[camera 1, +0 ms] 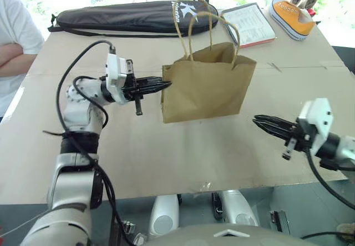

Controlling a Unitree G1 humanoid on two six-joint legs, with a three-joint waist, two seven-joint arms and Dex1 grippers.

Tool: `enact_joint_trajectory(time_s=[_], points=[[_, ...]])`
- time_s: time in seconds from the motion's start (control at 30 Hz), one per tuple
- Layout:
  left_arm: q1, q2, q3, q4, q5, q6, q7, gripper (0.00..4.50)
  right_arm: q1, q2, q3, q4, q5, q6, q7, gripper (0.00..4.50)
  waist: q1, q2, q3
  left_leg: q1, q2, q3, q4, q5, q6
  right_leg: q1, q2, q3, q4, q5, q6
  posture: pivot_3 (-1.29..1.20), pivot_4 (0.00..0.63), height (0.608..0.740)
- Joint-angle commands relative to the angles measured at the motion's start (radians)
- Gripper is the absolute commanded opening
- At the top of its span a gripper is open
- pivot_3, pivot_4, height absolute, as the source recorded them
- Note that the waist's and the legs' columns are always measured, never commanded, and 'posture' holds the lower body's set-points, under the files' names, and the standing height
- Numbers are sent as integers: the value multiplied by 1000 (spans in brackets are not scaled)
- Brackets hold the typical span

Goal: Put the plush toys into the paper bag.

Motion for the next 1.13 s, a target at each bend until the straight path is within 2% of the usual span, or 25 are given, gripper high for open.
enact_joint_trajectory(time_s=[0.03, 0.13, 0.17, 0.27, 0.33, 0.37, 0.4, 0.47, 0.63, 0.67, 0.7, 0.83, 0.87, 0.97, 1.13], points=[[-67, -10, -20, 173, 40, -210, -80, 42, 25, -16, -62, -60, 65, 10, -27, 0, 1, 0, 0, 0, 0, 0, 0, 0, 0, 0, 0, 0, 0, 0, -1, 0, 150, 740], [-108, -6, -45, 289, 53, -318, -82, 42, 10, -25, -49, -67, 85, 20, -66, 0, 1, 0, 0, -1, 0, 0, 0, 0, 0, 0, 0, 0, 0, 0, -1, 0, 150, 740], [-113, 8, -56, 324, 54, -315, -82, 341, -13, -26, -29, -69, 89, 27, -88, 0, 1, 0, 0, -1, 0, 0, 1, 0, 0, 0, 0, 0, 0, 0, -1, 0, 150, 740], [-110, 33, -52, 349, 18, -262, -82, 1354, -72, -35, 22, -67, 88, 44, -132, 0, -2, 0, 0, 0, 0, 0, 1, 0, 0, 0, 0, 0, 1, 1, 0, 0, 150, 740], [-96, 34, -25, 312, -2, -218, -80, 2295, -94, -37, 30, -56, 97, 49, -147, 0, 0, 0, 0, -1, 0, -2, 1, 0, 0, 0, 0, -1, 1, 1, -1, 0, 150, 740], [-82, 37, -9, 281, -12, -185, -74, 2951, -102, -39, 32, -48, 100, 49, -151, 0, 0, 0, 0, -1, 0, -2, 0, 0, 0, 0, 0, -1, 1, 1, -1, 0, 150, 740], [-57, 46, 5, 236, -20, -146, -52, 3172, -109, -40, 37, -36, 98, 46, -151, 0, 2, 0, 0, -1, 0, -2, 0, 0, 0, 0, 0, -1, 1, 1, -2, 0, 150, 740], [23, 70, 36, 100, -41, -37, 20, 4048, -114, -39, 37, -5, 102, 43, -144, 0, 1, 0, 0, -2, 0, -2, 0, 0, 0, 0, 0, -1, 0, 1, -2, 0, 150, 740], [319, 162, 132, -338, -156, 343, 232, 4133, -93, -59, 28, 80, 58, 0, -111, 0, -8, 0, 0, 0, 1, -2, 0, 0, 0, 0, 0, 0, 1, 1, -2, 0, 150, 740], [390, 176, 166, -422, -179, 400, 280, 4206, -67, -69, 20, 90, 47, -18, -84, 523, -5, 0, 0, 0, 1, -2, -1, 0, 0, 0, -1, -1, 1, 1, -2, 0, 150, 740], [441, 185, 191, -484, -194, 443, 316, 4206, -48, -76, 15, 97, 42, -33, -66, 752, -3, 0, 0, 0, 1, -2, -1, 0, 0, 0, -1, -1, 1, 1, -2, 0, 150, 740], [827, 205, 364, -787, -254, 588, 420, 4206, 93, -118, -73, 165, -31, -150, 47, 2668, -1, 0, 0, 0, 2, -1, -1, 0, 0, 1, -3, -1, 0, -1, -1, 0, 150, 740], [887, 202, 390, -823, -266, 605, 429, 4206, 118, -124, -91, 175, -37, -170, 70, 3329, 0, 0, 0, 1, 2, 0, -1, 0, 0, 1, -5, -1, -1, -2, -4, 0, 150, 740], [993, 177, 427, -868, -260, 607, 460, 4206, 155, -125, -129, 204, -35, -207, 110, 4428, 6, 1, -1, 1, 2, 1, 0, 0, 0, 2, -5, -2, 0, -3, -2, 0, 150, 740], [1019, 154, 421, -867, -213, 577, 505, 4206, 180, -108, -123, 216, -50, -245, 129, 4428, 6, 2, -1, 3, 2, 4, 0, -3, -5, 1, -15, -3, 0, -3, -2, 0, 150, 740]])
